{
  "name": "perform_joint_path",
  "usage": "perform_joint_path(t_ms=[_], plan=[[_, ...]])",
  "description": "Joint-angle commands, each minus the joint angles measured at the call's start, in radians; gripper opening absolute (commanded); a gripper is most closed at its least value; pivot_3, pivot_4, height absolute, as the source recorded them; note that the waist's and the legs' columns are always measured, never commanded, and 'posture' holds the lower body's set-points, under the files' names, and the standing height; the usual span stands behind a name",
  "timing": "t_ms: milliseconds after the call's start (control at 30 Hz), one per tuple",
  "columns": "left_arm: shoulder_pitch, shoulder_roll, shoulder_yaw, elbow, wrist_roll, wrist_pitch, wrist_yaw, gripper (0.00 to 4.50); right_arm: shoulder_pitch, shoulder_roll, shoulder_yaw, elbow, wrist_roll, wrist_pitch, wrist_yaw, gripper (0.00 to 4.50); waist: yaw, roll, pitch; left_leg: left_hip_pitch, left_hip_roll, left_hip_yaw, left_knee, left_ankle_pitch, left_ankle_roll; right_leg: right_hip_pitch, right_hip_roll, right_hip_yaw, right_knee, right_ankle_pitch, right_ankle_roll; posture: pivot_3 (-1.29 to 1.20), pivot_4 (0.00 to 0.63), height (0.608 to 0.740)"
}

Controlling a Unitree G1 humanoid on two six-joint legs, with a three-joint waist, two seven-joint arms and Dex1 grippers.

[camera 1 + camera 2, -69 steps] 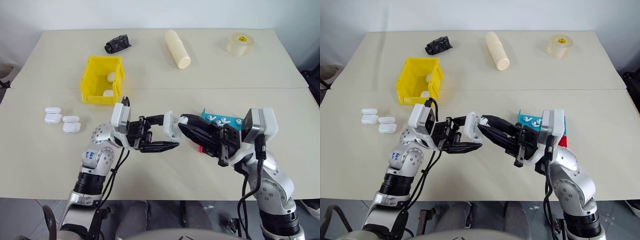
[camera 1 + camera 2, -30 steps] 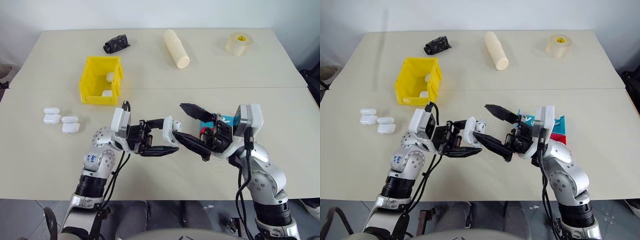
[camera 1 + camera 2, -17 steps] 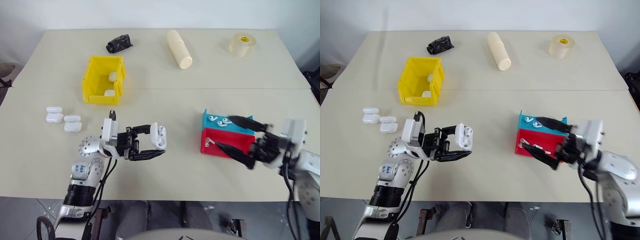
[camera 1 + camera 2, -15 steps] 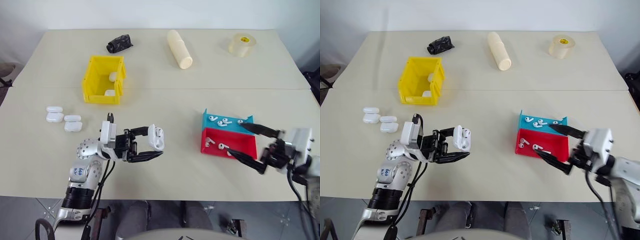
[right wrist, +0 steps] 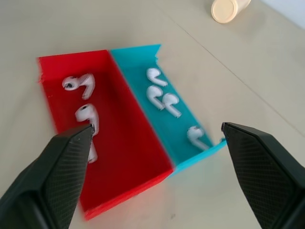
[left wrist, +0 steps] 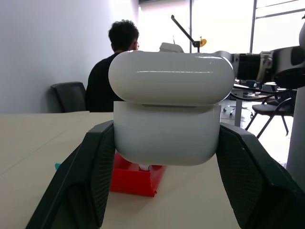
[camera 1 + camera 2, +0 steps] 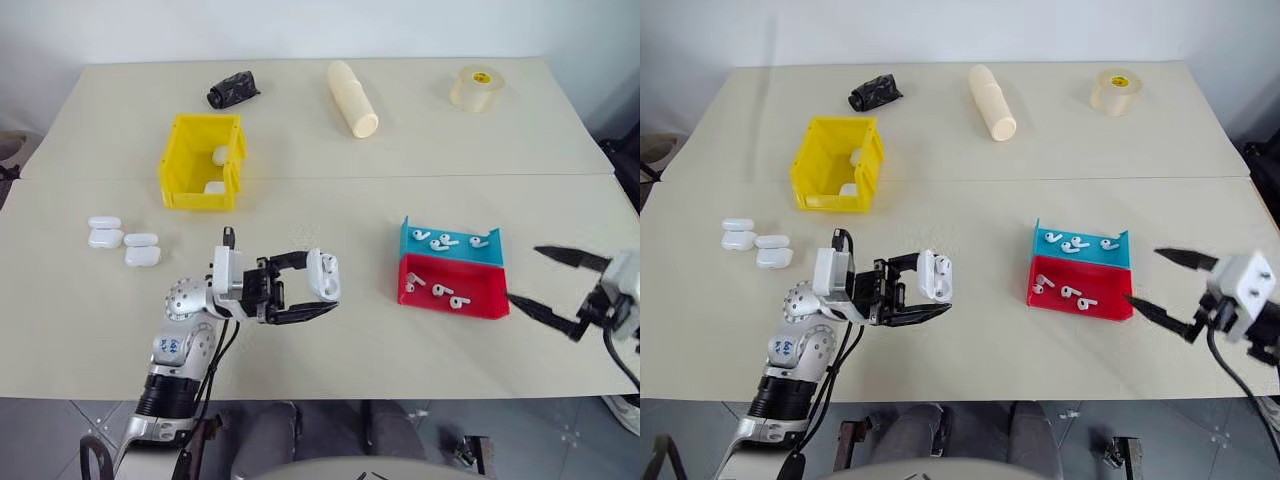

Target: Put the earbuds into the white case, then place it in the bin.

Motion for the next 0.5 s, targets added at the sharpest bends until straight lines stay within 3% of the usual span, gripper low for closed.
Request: perform_joint_path(t_ms=[33,167,267,500], plan=[[-0.011,-0.014,-0.016,-0.018,0.005,-0.019,0.013,2.80,-0.118,-0.098,0.085,-0.027,-0.017,0.152,-0.008,4.48,0.001,0.000,0.000,0.000,0.000,-0.001,-0.001,0.000,0.000,0.000,0.000,0.000,0.000,0.000,0.000,0.00,0.150,0.740],[-0.007,-0.034,-0.037,-0.021,0.009,-0.022,0.021,2.80,-0.396,-0.186,0.327,0.096,-0.153,0.225,0.073,4.48,-0.001,0.000,0.000,-0.002,0.000,-0.001,-0.001,0.000,0.000,0.000,-0.001,-0.001,-0.002,0.000,0.000,0.00,0.150,0.740],[-0.006,-0.047,-0.051,-0.020,0.012,-0.026,0.020,2.80,-0.596,-0.165,0.486,0.242,-0.276,0.188,0.135,4.48,-0.001,0.000,0.000,-0.002,-0.001,0.000,-0.001,0.000,0.000,-0.001,-0.001,-0.001,-0.003,0.000,0.001,0.00,0.150,0.740],[-0.016,-0.073,-0.061,-0.011,0.022,-0.047,0.043,2.80,-0.844,-0.066,0.691,0.542,-0.472,0.038,0.250,4.48,-0.002,0.000,0.000,-0.005,-0.002,0.000,-0.002,0.000,0.000,-0.005,-0.002,-0.001,-0.003,0.000,0.000,0.00,0.150,0.740]])
